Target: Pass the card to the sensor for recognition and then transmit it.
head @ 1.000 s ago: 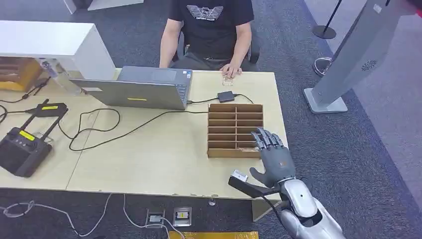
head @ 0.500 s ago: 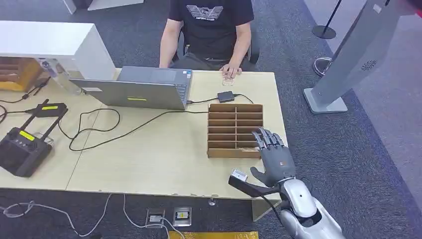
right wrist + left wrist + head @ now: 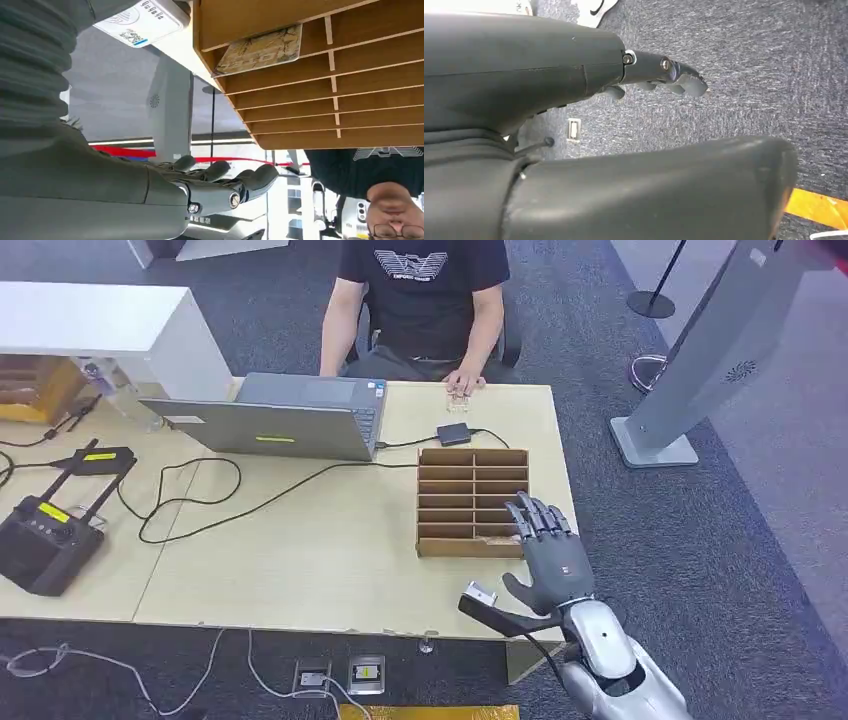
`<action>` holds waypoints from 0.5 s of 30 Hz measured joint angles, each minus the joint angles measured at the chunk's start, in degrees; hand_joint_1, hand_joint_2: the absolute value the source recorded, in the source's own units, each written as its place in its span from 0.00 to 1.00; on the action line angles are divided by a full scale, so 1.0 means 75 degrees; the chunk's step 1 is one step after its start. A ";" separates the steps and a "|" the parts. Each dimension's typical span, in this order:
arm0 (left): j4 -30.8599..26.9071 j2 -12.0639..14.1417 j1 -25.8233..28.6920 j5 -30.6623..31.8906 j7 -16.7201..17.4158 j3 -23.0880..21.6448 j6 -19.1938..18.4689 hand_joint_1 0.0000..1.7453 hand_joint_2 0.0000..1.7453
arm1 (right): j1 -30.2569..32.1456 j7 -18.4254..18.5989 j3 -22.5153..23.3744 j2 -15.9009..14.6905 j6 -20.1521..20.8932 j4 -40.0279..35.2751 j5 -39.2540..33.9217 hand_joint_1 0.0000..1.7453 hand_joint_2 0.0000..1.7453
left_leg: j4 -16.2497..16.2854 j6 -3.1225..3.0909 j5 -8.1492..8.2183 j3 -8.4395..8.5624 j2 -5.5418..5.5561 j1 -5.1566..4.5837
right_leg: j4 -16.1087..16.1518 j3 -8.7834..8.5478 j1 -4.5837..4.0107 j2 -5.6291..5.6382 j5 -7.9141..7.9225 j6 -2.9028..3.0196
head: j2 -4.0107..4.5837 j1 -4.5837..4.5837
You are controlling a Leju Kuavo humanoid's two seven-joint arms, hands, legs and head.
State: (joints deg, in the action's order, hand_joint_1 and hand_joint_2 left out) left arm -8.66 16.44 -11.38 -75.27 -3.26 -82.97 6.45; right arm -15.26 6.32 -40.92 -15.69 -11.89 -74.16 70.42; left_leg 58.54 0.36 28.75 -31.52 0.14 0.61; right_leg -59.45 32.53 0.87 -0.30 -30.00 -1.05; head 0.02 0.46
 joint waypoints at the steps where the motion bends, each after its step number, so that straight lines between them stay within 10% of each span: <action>1: 0.0000 0.0009 0.0000 0.0023 -0.0017 0.0000 -0.0020 0.00 0.00 | 0.0000 -0.0012 0.0000 0.0000 -0.0035 0.0020 0.0017 0.00 1.00 | 0.0000 0.0000 0.0000 0.0000 0.0000 0.0000 | 0.0000 0.0000 0.0000 0.0000 0.0000 0.0000 | 0.0000 0.0000; 15: 0.0003 0.0055 -0.0014 0.0111 -0.0125 -0.0009 -0.0114 0.00 0.00 | -0.0051 -0.0379 -0.0012 0.0292 -0.0379 0.0740 0.0152 0.00 1.00 | 0.0000 0.0000 0.0000 -0.0001 0.0000 0.0000 | 0.0000 0.0000 0.0000 0.0000 0.0000 0.0000 | 0.0000 0.0000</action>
State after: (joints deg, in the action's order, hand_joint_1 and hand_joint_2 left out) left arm -8.63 16.85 -11.48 -74.44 -4.20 -83.03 5.60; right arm -15.64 3.47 -41.00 -13.51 -14.73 -68.61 71.56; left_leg 58.54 0.36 28.75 -31.52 0.14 0.61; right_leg -59.45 32.53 0.87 -0.31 -30.00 -1.05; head 0.02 0.46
